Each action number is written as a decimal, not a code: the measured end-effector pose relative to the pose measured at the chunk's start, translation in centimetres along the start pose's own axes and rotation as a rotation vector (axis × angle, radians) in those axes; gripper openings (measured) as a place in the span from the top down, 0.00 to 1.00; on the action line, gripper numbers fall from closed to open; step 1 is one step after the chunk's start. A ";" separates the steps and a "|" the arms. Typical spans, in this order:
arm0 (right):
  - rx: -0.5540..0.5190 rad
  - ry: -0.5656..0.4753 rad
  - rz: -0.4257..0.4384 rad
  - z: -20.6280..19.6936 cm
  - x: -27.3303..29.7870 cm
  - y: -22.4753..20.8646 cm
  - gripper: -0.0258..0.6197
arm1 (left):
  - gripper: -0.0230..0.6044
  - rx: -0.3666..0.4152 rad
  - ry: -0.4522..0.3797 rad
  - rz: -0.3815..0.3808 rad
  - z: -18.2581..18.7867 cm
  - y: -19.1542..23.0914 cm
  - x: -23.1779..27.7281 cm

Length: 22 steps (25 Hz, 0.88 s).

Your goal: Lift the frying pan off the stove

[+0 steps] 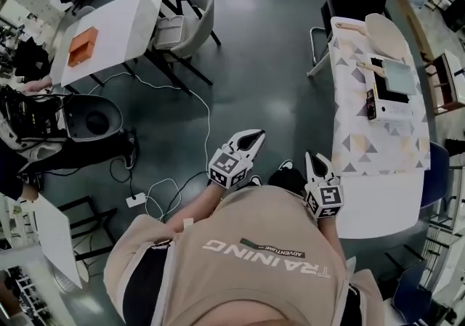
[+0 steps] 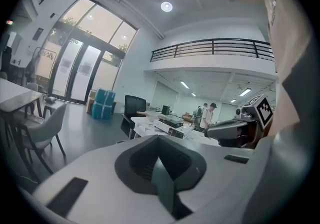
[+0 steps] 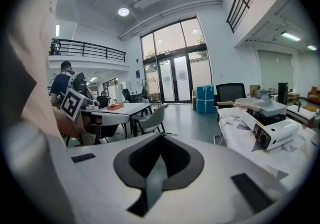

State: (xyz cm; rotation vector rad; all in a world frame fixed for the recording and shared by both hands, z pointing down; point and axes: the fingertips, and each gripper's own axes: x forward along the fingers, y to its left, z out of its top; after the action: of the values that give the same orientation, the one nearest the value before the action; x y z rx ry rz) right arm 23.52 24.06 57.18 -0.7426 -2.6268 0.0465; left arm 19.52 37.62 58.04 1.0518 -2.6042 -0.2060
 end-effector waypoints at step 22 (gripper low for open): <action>0.016 -0.016 0.059 5.7 16.5 -18.1 0.96 | 0.96 0.031 0.055 -0.091 9.0 3.8 22.8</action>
State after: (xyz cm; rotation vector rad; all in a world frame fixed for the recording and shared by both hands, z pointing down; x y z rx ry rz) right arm -0.43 17.33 60.69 -0.8175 -2.6164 0.0913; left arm -1.52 24.64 56.05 1.1709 -2.5209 -0.1557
